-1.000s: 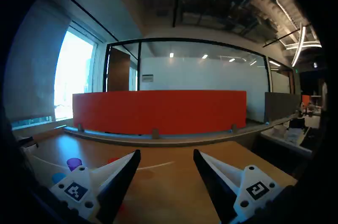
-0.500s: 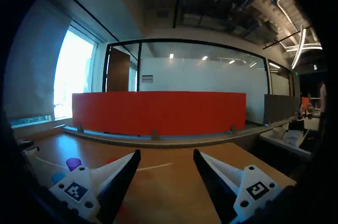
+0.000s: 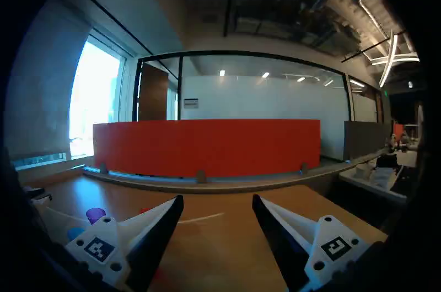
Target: Pour water
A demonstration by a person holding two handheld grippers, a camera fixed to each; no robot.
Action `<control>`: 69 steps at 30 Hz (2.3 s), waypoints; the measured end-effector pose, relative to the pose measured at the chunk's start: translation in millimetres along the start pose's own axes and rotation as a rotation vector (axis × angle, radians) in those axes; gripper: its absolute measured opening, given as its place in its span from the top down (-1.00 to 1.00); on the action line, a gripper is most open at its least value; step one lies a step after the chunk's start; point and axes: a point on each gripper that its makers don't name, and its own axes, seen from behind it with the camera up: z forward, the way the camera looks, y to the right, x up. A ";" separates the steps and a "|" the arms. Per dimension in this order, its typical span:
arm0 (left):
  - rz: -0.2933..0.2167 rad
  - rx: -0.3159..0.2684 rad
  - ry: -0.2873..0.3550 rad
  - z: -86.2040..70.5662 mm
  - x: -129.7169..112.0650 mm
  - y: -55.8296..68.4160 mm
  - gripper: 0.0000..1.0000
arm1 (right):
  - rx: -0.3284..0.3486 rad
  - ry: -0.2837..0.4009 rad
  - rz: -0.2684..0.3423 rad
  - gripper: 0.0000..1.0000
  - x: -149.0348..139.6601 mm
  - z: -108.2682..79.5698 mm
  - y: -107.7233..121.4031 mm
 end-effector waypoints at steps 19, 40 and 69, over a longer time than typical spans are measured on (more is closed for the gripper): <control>0.000 -0.006 -0.002 -0.8 -1.8 2.0 -0.77 | 0.002 0.024 -0.027 -0.93 5.6 0.1 3.6; 0.001 -0.006 -0.002 -0.9 -2.2 2.2 -0.78 | 0.025 0.075 -0.001 -0.96 -35.7 -4.3 3.9; 0.001 -0.006 -0.002 -0.6 -2.5 2.6 -0.79 | 0.020 0.061 0.027 -0.98 -89.4 -0.2 10.7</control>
